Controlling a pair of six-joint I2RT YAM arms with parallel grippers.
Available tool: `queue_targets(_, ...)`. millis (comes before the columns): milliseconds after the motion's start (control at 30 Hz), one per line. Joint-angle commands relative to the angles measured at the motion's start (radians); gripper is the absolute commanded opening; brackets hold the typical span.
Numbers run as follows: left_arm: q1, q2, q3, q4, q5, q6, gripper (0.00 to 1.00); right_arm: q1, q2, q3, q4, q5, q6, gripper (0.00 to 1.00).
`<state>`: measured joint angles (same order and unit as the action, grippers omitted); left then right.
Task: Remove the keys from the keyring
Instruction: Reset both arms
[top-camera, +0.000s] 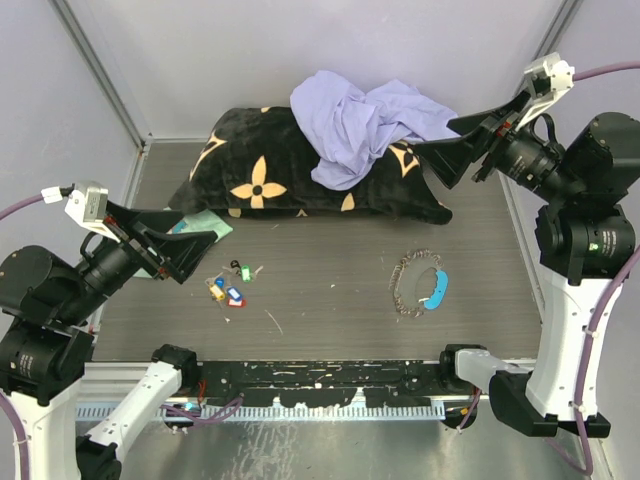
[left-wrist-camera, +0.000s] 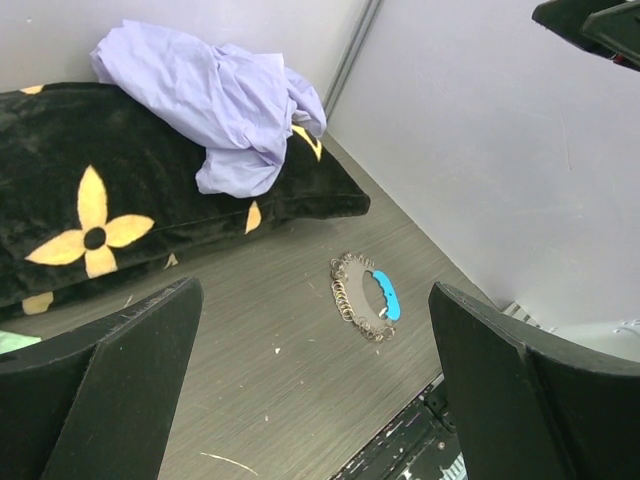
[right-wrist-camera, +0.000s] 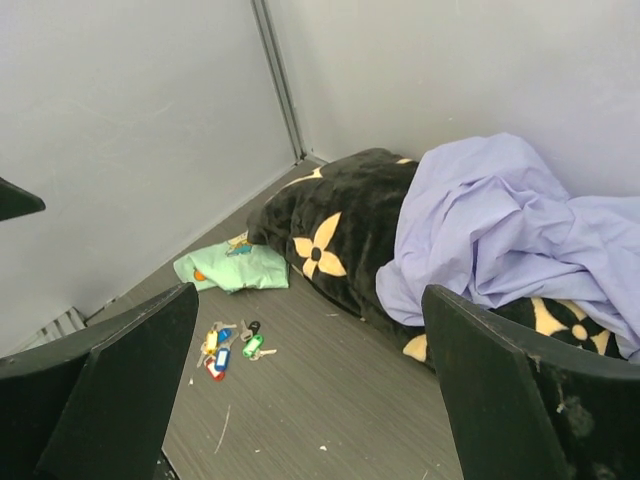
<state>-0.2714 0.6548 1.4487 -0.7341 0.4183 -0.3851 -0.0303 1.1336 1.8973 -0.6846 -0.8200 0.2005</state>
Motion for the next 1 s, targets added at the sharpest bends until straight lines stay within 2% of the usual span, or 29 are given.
queue_targets(0, -0.003, 0.015, 0.032, 0.071, 0.033, -0.018, 0.98, -0.003, -0.019, 0.063, 0.037, 0.042, 0.052, 1.0)
queue_targets(967, -0.009, 0.005, 0.019, 0.07, 0.036, -0.016, 0.98, -0.008, -0.03, 0.087, 0.01, 0.09, 0.011, 1.0)
